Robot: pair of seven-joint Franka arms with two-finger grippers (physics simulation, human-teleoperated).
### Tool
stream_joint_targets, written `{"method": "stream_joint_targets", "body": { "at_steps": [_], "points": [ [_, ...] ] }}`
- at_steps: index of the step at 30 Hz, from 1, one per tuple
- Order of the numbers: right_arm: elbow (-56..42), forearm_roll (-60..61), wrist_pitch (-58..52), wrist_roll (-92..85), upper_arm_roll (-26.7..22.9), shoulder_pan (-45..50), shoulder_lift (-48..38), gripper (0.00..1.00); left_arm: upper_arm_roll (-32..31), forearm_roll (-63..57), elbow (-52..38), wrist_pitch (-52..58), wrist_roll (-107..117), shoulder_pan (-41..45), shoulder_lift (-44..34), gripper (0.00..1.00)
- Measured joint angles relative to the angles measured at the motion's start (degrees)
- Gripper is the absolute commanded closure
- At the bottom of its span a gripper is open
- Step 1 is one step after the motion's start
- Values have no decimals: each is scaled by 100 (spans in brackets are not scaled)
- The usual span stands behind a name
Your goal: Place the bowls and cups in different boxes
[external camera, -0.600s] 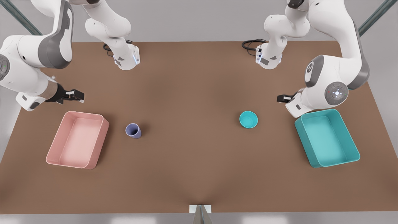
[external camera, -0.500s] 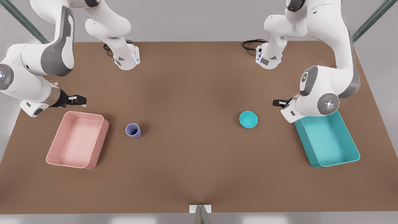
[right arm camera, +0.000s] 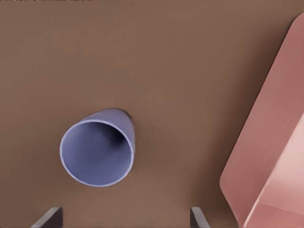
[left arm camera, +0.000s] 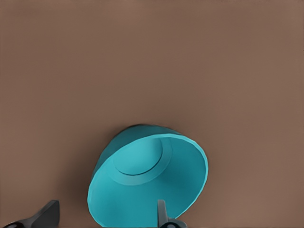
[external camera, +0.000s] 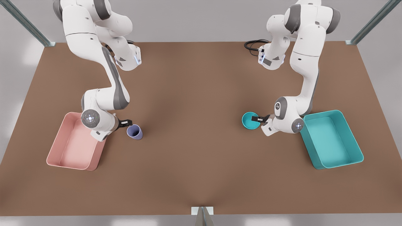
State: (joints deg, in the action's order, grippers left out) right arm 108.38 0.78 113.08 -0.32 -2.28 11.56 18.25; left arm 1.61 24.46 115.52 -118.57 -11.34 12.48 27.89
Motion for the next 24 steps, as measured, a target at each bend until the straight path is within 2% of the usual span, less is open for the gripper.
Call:
{"method": "stream_joint_targets", "body": {
  "at_steps": [1,2,4,5,6,12,15,18,21,22,23,24],
  "points": [
    [297,2,280,48,0,-11,-76,0,-2,20,4,-119,-65,-1,66,0],
    [496,14,535,95,0,-26,-102,0,-12,34,6,-218,-126,-1,100,10],
    [644,42,937,191,6,-45,-45,0,-28,54,12,-351,-239,0,125,56],
    [664,66,1093,237,7,-53,7,0,-33,61,13,-381,-291,0,121,72],
    [665,89,1227,282,4,-62,63,0,-35,65,10,-398,-339,0,110,79],
    [690,171,1703,503,0,-110,334,0,-21,26,-57,-373,-562,-20,-14,79],
    [758,180,1807,589,0,-110,382,0,341,-314,-453,-81,-642,-155,-322,79],
    [845,183,1866,662,0,-99,444,0,521,-1074,-1350,301,-657,-937,-546,79],
    [868,181,1906,724,3,-88,562,0,548,-1461,-2123,598,-665,-1851,-265,79],
    [866,180,1918,742,6,-74,608,3,553,-1537,-2224,662,-669,-2071,-199,79],
    [865,181,1928,757,7,-65,638,18,568,-1604,-2277,706,-674,-2229,-105,79],
    [864,184,1936,770,8,-57,653,44,580,-1657,-2302,723,-679,-2363,-9,79]
  ]
}}
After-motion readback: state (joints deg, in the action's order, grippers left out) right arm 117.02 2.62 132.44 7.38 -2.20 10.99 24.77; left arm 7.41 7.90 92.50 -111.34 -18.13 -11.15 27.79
